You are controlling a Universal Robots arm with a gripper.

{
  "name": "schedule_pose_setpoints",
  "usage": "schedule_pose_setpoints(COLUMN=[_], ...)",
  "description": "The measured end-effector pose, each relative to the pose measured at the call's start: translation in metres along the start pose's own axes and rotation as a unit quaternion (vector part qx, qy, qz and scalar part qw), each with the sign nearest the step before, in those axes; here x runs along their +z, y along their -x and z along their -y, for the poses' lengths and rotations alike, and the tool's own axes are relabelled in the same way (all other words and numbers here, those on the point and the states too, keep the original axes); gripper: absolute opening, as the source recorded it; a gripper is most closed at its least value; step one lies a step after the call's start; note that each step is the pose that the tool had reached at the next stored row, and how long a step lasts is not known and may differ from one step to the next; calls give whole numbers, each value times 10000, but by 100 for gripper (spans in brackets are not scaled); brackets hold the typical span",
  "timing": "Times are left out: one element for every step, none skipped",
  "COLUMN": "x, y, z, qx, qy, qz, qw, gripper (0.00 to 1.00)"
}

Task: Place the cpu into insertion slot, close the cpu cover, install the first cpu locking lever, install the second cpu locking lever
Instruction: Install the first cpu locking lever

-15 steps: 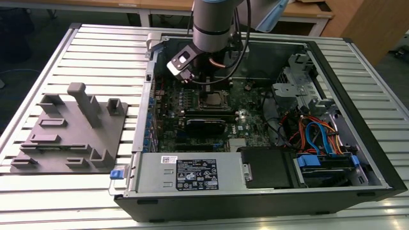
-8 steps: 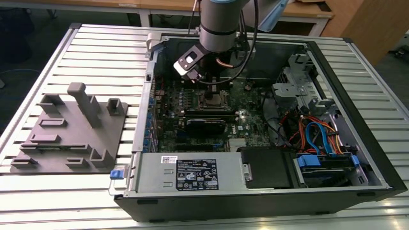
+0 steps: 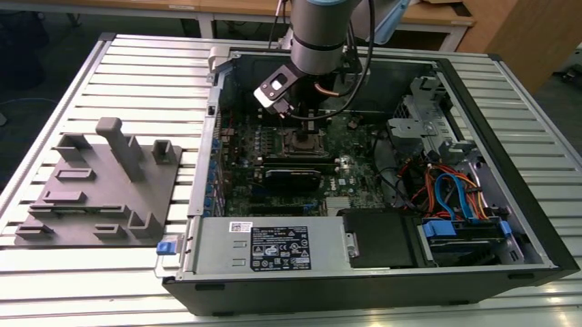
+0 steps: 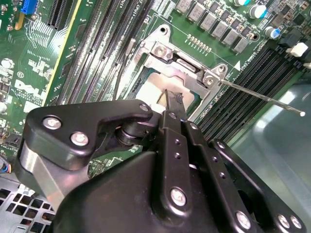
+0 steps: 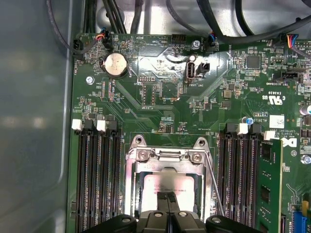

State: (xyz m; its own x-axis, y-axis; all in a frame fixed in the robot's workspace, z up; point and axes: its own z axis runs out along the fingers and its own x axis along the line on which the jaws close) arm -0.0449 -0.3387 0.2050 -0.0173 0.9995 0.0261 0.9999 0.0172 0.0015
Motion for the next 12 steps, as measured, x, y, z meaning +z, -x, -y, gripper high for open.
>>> schedule_pose_setpoints(x=[0,0,0,0,0,0,0,0,0,-1,-5,-14], y=[0,0,0,0,0,0,0,0,0,0,-1,0], z=[-1,-1,-1,-1,-1,-2,-2,-2,-2,-2,-2,-2], qx=[0,0,0,0,0,0,0,0,0,0,0,0], qy=[0,0,0,0,0,0,0,0,0,0,-1,-1], qz=[0,0,0,0,0,0,0,0,0,0,1,1], qw=[10000,10000,10000,10000,10000,10000,10000,10000,10000,10000,10000,10000], gripper=[10,10,10,10,10,10,10,10,10,10,10,10])
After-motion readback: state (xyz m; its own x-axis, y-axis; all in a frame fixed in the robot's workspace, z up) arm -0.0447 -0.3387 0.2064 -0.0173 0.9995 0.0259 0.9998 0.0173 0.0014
